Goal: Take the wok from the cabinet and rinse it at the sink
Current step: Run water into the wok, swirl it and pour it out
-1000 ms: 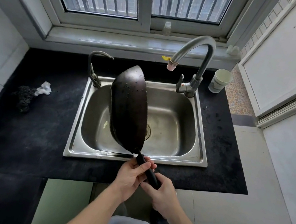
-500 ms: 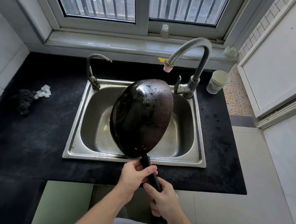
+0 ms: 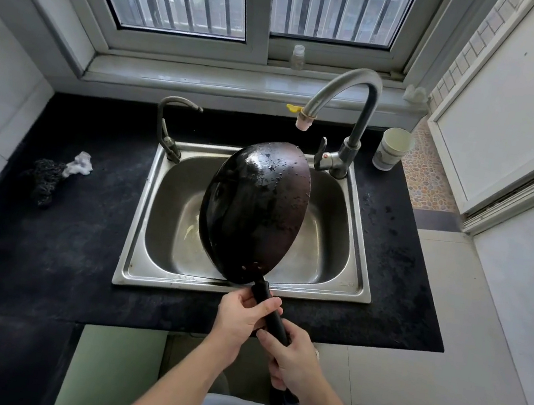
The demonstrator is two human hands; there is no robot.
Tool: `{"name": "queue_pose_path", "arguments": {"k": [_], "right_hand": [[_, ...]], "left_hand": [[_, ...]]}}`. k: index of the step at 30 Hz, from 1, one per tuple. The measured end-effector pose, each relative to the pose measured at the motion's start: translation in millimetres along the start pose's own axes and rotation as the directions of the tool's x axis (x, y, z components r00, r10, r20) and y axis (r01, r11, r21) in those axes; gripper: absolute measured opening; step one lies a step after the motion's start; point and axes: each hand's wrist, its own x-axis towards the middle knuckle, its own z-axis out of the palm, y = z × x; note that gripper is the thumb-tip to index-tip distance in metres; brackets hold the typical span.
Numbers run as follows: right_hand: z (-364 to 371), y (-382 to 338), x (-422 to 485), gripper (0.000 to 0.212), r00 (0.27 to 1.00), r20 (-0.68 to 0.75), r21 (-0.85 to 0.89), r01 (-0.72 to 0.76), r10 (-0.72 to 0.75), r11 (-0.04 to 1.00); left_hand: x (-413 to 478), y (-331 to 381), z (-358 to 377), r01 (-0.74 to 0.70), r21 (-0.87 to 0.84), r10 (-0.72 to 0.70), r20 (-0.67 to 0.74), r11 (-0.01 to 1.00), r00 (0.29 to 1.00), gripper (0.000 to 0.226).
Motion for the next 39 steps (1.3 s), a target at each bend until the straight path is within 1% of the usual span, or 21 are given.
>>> {"name": "queue_pose_path", "arguments": {"k": [5, 11, 20, 26, 27, 29, 32, 33, 36, 39], "right_hand": [[3.2, 0.6, -1.0, 0.019, 1.000, -0.010, -0.001, -0.006, 0.006, 1.000], [4.6, 1.6, -2.2, 0.016, 1.000, -0.014, -0.003, 0.002, -0.002, 1.000], [5.7, 2.3, -3.4, 0.026, 1.000, -0.024, -0.019, 0.000, -0.001, 1.000], [6.4, 2.7, -4.5, 0.015, 1.000, -0.017, -0.009, 0.026, -0.026, 1.000], [8.2, 4.9, -3.6, 0.014, 0.998, -0.043, -0.036, 0.034, -0.036, 0.999], [15.0, 12.2, -1.2, 0.012, 0.989, -0.129, -0.144, 0.058, -0.077, 0.988], [23.8, 21.1, -0.2, 0.002, 0.950, -0.243, -0.351, 0.103, -0.196, 0.931], [24.3, 20.8, -0.7, 0.004, 0.936, -0.269, -0.402, 0.104, -0.226, 0.910], [20.5, 15.9, -4.5, 0.005, 0.899, -0.309, -0.494, 0.126, -0.309, 0.860], [15.7, 16.3, -6.1, 0.006, 0.885, -0.307, -0.580, 0.119, -0.350, 0.806]], "left_hand": [[-0.5, -0.7, -0.5, -0.001, 0.026, 0.001, -0.002, 1.000, 1.000, 0.022], [0.6, -1.1, -1.1, 0.003, 0.040, -0.003, 0.003, 0.999, 1.000, 0.024], [-2.1, -2.2, -2.6, -0.004, 0.060, 0.005, -0.003, 0.998, 1.000, 0.026], [-2.2, -3.1, -4.3, -0.003, 0.057, 0.003, -0.001, 0.998, 1.000, 0.026], [-2.5, -3.2, -4.8, -0.004, 0.053, 0.004, 0.000, 0.999, 1.000, 0.025], [-4.3, -3.7, -6.8, -0.009, 0.025, 0.009, -0.001, 1.000, 1.000, 0.021], [-6.9, -5.9, -9.1, -0.011, -0.028, 0.012, 0.024, 1.000, 1.000, 0.019], [-6.5, -6.2, -8.5, -0.004, -0.046, 0.005, 0.033, 0.999, 0.999, 0.019], [-5.1, -6.7, -2.8, 0.061, -0.135, -0.056, 0.044, 0.989, 0.997, 0.020], [-6.2, -8.2, 2.7, 0.123, -0.165, -0.115, 0.055, 0.979, 0.992, 0.025]]}}
